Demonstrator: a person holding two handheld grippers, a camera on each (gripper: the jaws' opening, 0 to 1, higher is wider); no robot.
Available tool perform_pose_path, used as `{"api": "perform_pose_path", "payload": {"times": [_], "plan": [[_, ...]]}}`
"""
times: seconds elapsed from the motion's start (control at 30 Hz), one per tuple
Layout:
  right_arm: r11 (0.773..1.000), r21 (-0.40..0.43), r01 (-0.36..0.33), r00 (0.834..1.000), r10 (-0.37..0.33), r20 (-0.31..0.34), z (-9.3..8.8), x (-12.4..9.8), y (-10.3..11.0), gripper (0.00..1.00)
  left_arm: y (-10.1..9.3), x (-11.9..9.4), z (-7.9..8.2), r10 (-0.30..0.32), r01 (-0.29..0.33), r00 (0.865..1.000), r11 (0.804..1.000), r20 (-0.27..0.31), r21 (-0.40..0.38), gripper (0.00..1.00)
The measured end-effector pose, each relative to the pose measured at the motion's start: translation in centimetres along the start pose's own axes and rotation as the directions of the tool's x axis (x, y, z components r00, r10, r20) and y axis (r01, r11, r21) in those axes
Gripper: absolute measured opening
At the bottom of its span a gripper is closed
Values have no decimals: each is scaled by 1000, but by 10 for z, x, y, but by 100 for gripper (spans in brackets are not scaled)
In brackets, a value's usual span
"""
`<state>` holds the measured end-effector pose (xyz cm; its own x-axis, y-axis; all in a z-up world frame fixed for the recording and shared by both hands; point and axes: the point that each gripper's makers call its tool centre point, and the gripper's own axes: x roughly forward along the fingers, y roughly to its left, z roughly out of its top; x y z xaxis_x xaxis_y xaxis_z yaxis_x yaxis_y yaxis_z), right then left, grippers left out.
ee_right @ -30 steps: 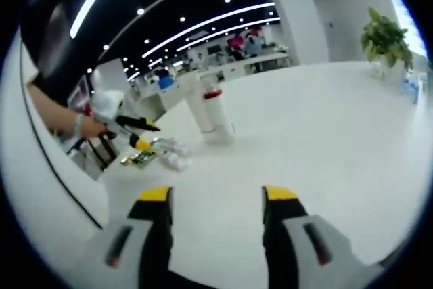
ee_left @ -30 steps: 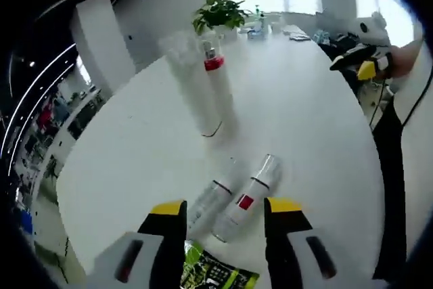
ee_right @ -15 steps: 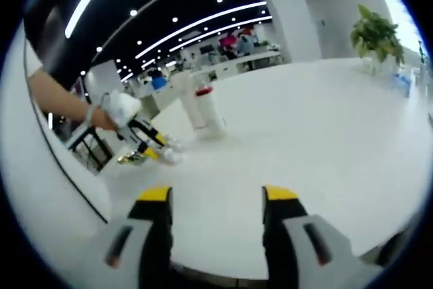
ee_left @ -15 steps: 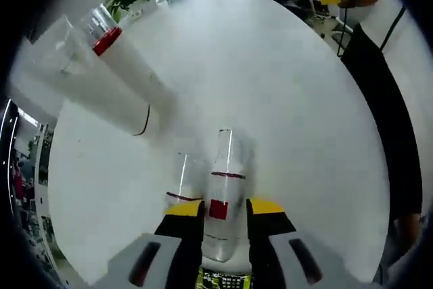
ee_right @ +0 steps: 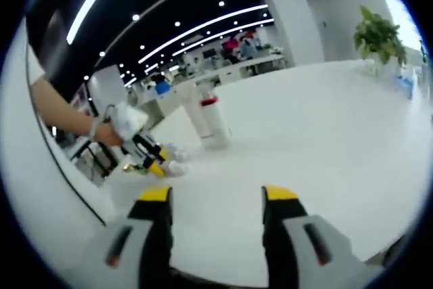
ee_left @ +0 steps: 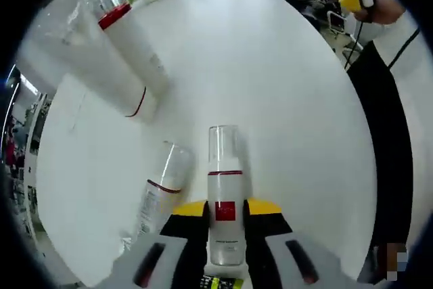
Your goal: Arrange the skincare products in the storage area until every visible bottle or jar stands upright without overlapping.
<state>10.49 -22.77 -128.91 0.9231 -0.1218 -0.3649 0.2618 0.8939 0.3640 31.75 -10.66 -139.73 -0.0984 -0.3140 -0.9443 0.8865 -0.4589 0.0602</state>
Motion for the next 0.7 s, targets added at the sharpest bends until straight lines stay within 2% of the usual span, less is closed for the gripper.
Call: {"api": "perform_pose_path", "payload": {"times": [0.1, 0.13, 0.2, 0.23, 0.27, 0.3, 0.37, 0.43, 0.5, 0.53, 0.57, 0.6, 0.63, 0.67, 0.7], "plan": [[998, 5, -56, 998, 56, -12, 1, 12, 12, 50, -15, -10, 11, 7, 6, 995, 992, 100, -127, 18], [995, -2, -101, 994, 101, -46, -1, 21, 21, 50, -19, -14, 12, 12, 10, 992, 984, 122, -180, 18], [986, -31, -163, 982, 159, -102, -2, 33, 35, 49, -32, -27, 21, 26, 47, 975, 945, 219, -322, 18], [980, -37, -196, 976, 191, -105, 2, 40, 43, 49, -38, -31, 22, 18, 77, 969, 924, 245, -373, 18], [975, -22, -221, 970, 217, -110, 5, 45, 50, 48, -43, -36, 24, 20, 101, 961, 903, 276, -417, 18], [969, -2, -248, 962, 246, -115, 7, 49, 57, 48, -47, -43, 27, 45, 115, 947, 876, 318, -468, 18], [951, 63, -301, 945, 307, -113, 13, 61, 74, 48, -52, -55, 30, 86, 129, 928, 839, 363, -529, 18], [921, 129, -368, 920, 381, -97, 21, 72, 95, 48, -55, -67, 32, 130, 141, 907, 803, 400, -579, 18], [889, 158, -430, 890, 447, -94, 26, 78, 114, 48, -59, -81, 32, 184, 167, 880, 743, 438, -649, 18], [859, 188, -476, 861, 499, -101, 32, 84, 133, 49, -62, -94, 34, 232, 176, 859, 704, 457, -688, 18], [840, 208, -501, 844, 527, -101, 35, 85, 143, 51, -63, -101, 34, 263, 188, 843, 674, 470, -714, 18], [823, 218, -524, 827, 553, -103, 39, 85, 153, 52, -65, -105, 32, 282, 197, 834, 650, 474, -734, 18], [804, 234, -547, 810, 579, -94, 44, 86, 164, 53, -66, -109, 31, 299, 198, 830, 633, 471, -749, 18], [790, 255, -557, 801, 593, -86, 47, 85, 170, 54, -69, -116, 32, 319, 207, 817, 614, 480, -761, 18], [776, 283, -564, 793, 605, -78, 50, 86, 176, 54, -70, -121, 34, 331, 207, 807, 618, 489, -759, 18]]}}
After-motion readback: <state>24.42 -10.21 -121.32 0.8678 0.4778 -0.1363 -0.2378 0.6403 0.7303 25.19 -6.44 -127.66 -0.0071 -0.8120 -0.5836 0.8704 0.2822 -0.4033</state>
